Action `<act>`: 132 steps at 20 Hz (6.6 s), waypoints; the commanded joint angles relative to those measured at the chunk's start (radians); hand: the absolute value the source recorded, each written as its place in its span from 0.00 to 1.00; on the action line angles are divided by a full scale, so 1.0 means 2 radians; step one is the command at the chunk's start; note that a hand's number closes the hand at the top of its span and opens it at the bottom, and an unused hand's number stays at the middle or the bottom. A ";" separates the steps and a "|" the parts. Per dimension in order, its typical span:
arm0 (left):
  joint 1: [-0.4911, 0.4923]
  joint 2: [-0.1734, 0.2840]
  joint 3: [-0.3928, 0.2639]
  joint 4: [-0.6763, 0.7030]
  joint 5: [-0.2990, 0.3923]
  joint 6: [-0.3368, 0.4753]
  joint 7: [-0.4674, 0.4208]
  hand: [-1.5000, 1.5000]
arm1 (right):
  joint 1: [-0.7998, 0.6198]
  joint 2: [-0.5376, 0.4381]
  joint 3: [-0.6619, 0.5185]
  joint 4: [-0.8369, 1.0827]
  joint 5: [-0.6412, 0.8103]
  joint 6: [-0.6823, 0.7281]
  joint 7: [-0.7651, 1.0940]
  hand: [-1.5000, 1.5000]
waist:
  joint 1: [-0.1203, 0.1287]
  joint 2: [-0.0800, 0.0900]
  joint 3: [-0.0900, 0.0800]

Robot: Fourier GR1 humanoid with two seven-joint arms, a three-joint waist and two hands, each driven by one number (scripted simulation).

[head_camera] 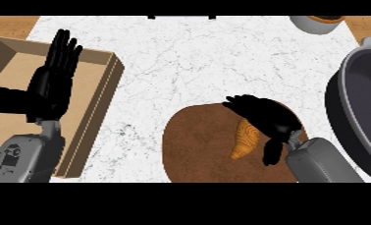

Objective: Pick the croissant from the cutting board and place it in the pot

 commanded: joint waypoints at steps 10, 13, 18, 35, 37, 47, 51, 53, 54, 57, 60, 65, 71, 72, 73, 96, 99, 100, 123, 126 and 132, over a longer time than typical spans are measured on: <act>-0.045 -0.023 0.019 0.039 -0.026 -0.002 0.009 0.50 | -0.011 0.045 0.038 0.095 0.064 -0.067 -0.120 1.00 | -0.001 0.002 0.000; 0.008 -0.032 0.004 -0.032 -0.040 0.008 0.021 0.50 | -0.013 0.055 0.032 0.099 0.080 -0.080 -0.122 1.00 | 0.003 0.000 0.000; 0.004 -0.021 0.031 0.006 -0.027 -0.021 0.000 0.50 | -0.012 0.065 0.036 0.079 0.099 -0.068 -0.114 1.00 | -0.001 0.000 0.000; 0.039 -0.023 0.044 -0.016 -0.029 -0.021 0.002 0.50 | 0.278 0.108 0.161 -0.305 0.201 -0.182 0.058 1.00 | -0.032 -0.012 0.000; 0.022 -0.014 0.049 -0.033 -0.025 -0.016 0.032 0.50 | 0.307 0.088 0.155 -0.373 0.223 -0.194 0.086 1.00 | -0.033 -0.013 0.000; 0.031 -0.035 0.039 -0.016 -0.037 -0.014 0.000 0.50 | 0.427 0.037 0.065 -0.596 0.251 -0.290 0.130 1.00 | -0.024 -0.005 0.001; 0.023 -0.029 0.039 -0.015 -0.033 -0.023 0.015 0.50 | 0.427 0.048 0.000 -0.603 0.204 -0.313 0.139 1.00 | -0.016 -0.002 0.001; 0.021 -0.028 0.041 -0.024 -0.027 -0.030 0.008 0.50 | 0.428 0.035 -0.054 -0.602 0.165 -0.317 0.132 1.00 | -0.014 -0.001 0.001; 0.012 -0.015 0.047 -0.011 -0.028 -0.037 0.012 0.50 | 0.427 0.024 -0.083 -0.586 0.146 -0.317 0.125 1.00 | -0.012 0.000 0.001; 0.003 -0.027 0.040 -0.014 -0.036 -0.022 0.018 0.50 | 0.410 0.016 -0.148 -0.542 0.106 -0.312 0.116 1.00 | -0.011 0.001 0.002; 0.013 -0.026 0.045 -0.008 -0.029 -0.032 0.004 0.50 | 0.394 0.013 -0.193 -0.507 0.086 -0.301 0.113 1.00 | -0.011 0.003 0.002; 0.005 -0.036 0.032 -0.020 -0.032 -0.026 0.020 0.50 | 0.336 0.001 -0.281 -0.412 0.004 -0.320 0.075 1.00 | -0.010 0.000 0.004; 0.008 -0.033 0.037 -0.006 -0.034 -0.030 0.010 0.50 | 0.268 -0.085 -0.435 -0.264 -0.180 -0.291 -0.024 1.00 | -0.007 0.000 0.002; 0.003 -0.023 0.042 -0.013 -0.033 -0.033 0.018 0.50 | 0.240 -0.104 -0.445 -0.207 -0.185 -0.285 -0.042 1.00 | 0.003 0.001 0.002; 0.025 -0.041 0.025 -0.029 -0.041 -0.027 0.010 0.50 | 0.239 -0.118 -0.468 -0.181 -0.210 -0.281 -0.076 1.00 | 0.002 0.000 0.002; -0.023 -0.041 0.043 0.010 -0.045 -0.039 0.022 0.50 | 0.001 -0.186 -0.417 0.370 -0.188 -0.199 -0.364 0.00 | 0.002 0.001 0.000; 0.004 -0.048 0.040 0.001 -0.052 -0.037 -0.004 0.50 | -0.038 -0.169 -0.432 0.390 -0.221 -0.175 -0.372 0.00 | 0.006 0.001 0.001; -0.005 -0.044 0.040 -0.017 -0.048 -0.032 0.026 0.50 | -0.018 -0.189 -0.451 0.383 -0.249 -0.132 -0.383 0.00 | 0.001 -0.001 0.000; -0.024 -0.049 0.042 -0.005 -0.052 -0.041 0.027 0.50 | -0.042 -0.343 -0.598 0.609 -0.398 0.022 -0.373 0.00 | 0.011 0.006 0.004; -0.001 -0.053 0.038 -0.012 -0.057 -0.041 0.017 0.50 | -0.028 -0.346 -0.608 0.614 -0.409 0.028 -0.386 0.00 | 0.011 0.006 0.005; 0.001 -0.041 0.050 -0.032 -0.044 -0.048 0.027 0.50 | 0.003 -0.361 -0.616 0.617 -0.419 0.047 -0.395 0.00 | 0.009 0.003 0.006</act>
